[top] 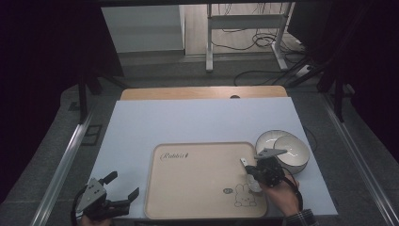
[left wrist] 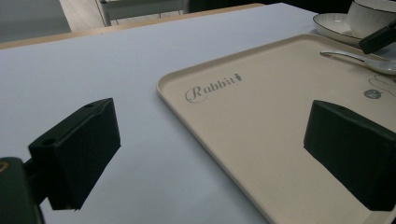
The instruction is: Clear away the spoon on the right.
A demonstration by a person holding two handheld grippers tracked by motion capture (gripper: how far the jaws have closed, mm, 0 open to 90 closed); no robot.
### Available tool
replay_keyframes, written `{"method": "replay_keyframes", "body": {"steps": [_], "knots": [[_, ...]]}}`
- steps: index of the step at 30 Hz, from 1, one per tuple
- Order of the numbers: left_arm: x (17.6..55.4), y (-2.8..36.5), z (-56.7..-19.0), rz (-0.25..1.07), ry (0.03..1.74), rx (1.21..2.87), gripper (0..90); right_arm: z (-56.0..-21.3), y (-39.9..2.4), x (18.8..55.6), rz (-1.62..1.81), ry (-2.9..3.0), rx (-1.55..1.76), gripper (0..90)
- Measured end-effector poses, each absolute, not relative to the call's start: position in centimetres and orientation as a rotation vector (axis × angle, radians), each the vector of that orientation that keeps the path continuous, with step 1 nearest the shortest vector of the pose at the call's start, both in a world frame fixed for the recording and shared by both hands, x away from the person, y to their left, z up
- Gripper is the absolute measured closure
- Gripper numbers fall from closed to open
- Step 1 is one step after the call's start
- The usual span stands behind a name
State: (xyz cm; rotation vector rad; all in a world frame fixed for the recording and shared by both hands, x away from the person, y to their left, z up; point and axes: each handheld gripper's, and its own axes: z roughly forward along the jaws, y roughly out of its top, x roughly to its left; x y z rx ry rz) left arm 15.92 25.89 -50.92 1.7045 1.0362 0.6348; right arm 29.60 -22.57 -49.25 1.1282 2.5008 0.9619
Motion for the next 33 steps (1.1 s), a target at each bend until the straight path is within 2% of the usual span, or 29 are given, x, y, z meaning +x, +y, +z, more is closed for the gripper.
{"method": "replay_keyframes", "body": {"steps": [11, 33], "knots": [[15.9, 25.9, -50.9, 0.634, 1.036, 1.705, 3.7, -50.5, -21.6, 29.9, 0.942, 2.531, 1.094, 89.5], [15.9, 25.9, -50.9, 0.633, 1.037, 1.704, 3.7, -50.4, -22.6, 30.3, 0.937, 2.479, 1.123, 89.1]]}}
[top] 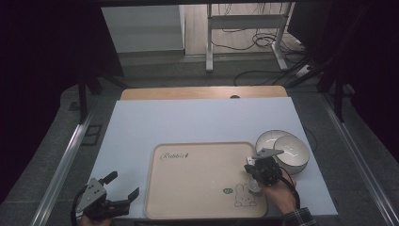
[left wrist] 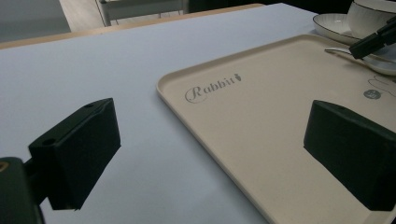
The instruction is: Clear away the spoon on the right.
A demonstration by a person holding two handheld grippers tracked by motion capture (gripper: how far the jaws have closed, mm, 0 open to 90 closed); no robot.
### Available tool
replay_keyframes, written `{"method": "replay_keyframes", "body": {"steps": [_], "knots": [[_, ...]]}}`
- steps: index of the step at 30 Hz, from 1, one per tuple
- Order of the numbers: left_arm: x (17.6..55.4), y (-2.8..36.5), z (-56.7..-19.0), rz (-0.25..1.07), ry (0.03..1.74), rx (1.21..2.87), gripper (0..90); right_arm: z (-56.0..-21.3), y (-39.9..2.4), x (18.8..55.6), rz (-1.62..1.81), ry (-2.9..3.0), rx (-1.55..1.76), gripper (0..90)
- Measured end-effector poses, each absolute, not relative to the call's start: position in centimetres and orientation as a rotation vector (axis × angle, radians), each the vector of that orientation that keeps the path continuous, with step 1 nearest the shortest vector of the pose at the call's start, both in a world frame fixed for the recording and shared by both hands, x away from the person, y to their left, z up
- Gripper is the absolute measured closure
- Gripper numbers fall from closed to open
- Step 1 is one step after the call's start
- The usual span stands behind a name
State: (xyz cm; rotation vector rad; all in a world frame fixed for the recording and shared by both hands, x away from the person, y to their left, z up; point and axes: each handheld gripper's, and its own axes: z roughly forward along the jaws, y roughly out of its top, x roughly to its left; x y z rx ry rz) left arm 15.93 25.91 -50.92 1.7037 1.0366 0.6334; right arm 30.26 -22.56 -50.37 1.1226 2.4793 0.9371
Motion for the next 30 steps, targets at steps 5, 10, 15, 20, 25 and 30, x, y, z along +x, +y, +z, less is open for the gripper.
{"method": "replay_keyframes", "body": {"steps": [5, 10, 15, 20, 25, 30], "knots": [[15.9, 25.9, -50.9, 0.633, 1.036, 1.704, 3.7, -50.3, -22.5, 30.1, 0.964, 2.477, 1.111, 79.3], [15.9, 25.9, -50.9, 0.633, 1.037, 1.704, 3.6, -50.1, -22.4, 29.9, 0.989, 2.459, 1.093, 63.9], [15.9, 25.9, -50.9, 0.633, 1.037, 1.704, 3.6, -49.4, -22.5, 29.4, 1.031, 2.417, 1.065, 47.5], [15.9, 25.9, -50.9, 0.632, 1.038, 1.703, 3.6, -48.4, -22.8, 28.7, 1.101, 2.35, 1.02, 27.7], [15.9, 26.0, -51.0, 0.628, 1.039, 1.7, 3.4, -47.2, -23.0, 27.9, 1.162, 2.273, 0.976, 12.0], [15.9, 26.0, -50.9, 0.625, 1.035, 1.7, 3.3, -46.5, -23.4, 26.9, 1.194, 2.24, 0.946, 2.9]]}}
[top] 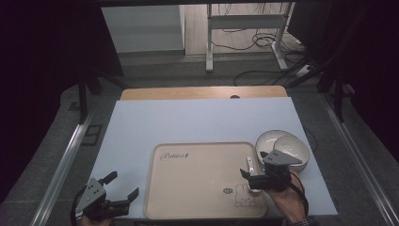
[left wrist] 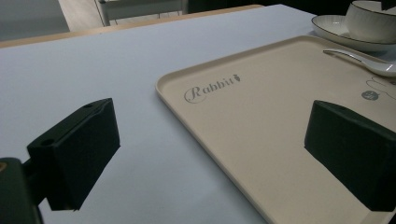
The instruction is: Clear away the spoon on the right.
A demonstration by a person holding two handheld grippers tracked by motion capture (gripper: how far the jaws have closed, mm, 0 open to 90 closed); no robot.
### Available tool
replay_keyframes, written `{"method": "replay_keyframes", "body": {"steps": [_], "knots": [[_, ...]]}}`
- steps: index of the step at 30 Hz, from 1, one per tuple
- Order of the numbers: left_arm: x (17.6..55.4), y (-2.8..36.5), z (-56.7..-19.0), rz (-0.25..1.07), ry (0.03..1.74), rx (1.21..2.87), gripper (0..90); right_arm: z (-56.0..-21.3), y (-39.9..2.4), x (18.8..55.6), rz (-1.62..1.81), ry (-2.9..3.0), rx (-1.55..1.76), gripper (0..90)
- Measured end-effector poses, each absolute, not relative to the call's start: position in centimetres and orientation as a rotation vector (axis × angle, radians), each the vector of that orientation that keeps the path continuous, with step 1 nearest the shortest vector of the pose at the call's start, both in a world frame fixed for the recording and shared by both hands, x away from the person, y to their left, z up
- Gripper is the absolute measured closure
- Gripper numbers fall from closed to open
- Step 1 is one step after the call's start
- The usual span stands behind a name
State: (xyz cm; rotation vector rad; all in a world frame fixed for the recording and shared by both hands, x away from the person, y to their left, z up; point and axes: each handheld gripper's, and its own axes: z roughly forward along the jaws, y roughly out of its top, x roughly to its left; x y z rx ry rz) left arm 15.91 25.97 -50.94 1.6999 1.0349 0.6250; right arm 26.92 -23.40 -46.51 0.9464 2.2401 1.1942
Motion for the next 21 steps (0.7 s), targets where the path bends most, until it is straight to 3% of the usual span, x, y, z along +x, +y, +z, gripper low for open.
{"method": "replay_keyframes", "body": {"steps": [21], "knots": [[15.9, 26.0, -50.9, 0.626, 1.035, 1.697, 3.3, -45.7, -27.4, 22.6, 1.273, 2.075, 0.956, 0.0]]}}
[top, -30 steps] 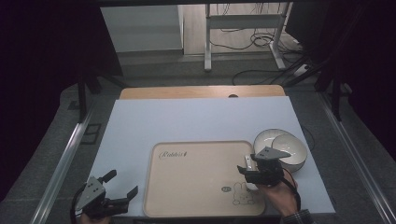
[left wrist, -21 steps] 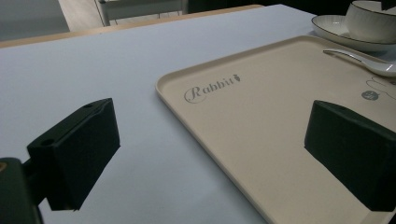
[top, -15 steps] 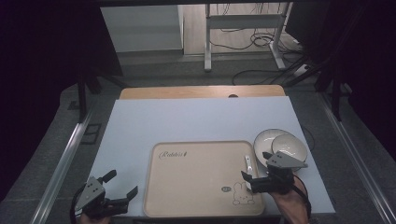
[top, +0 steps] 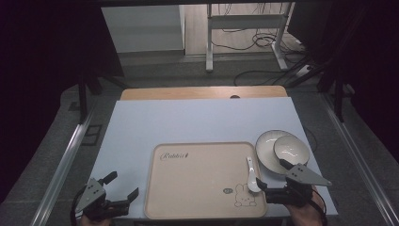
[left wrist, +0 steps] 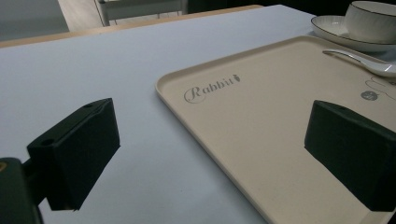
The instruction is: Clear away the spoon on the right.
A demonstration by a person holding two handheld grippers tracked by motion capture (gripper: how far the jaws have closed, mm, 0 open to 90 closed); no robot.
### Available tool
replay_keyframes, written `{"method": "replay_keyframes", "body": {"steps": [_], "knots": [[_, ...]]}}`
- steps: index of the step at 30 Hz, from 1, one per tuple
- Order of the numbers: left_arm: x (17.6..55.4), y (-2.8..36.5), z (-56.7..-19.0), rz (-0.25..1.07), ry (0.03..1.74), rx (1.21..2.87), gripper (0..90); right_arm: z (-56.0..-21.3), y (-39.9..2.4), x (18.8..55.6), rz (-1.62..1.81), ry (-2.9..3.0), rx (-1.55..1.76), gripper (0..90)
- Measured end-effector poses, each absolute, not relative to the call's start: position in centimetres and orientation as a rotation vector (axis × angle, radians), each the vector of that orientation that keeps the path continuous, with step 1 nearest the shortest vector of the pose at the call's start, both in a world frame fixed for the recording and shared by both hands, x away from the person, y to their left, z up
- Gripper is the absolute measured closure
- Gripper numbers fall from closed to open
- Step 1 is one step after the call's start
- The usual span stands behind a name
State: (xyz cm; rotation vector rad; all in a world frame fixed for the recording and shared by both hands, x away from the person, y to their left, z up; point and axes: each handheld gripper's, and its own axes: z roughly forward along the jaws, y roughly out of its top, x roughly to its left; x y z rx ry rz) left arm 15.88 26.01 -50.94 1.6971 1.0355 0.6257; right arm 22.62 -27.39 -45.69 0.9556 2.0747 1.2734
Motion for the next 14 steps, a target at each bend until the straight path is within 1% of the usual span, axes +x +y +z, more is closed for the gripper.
{"method": "replay_keyframes", "body": {"steps": [5, 14], "knots": [[15.9, 26.0, -51.0, 0.625, 1.036, 1.697, 3.2, -46.5, -28.4, 22.1, 1.259, 2.062, 0.976, 0.0], [15.9, 26.0, -50.9, 0.627, 1.035, 1.696, 3.3, -47.4, -29.1, 22.5, 1.232, 2.056, 1.016, 0.0]]}}
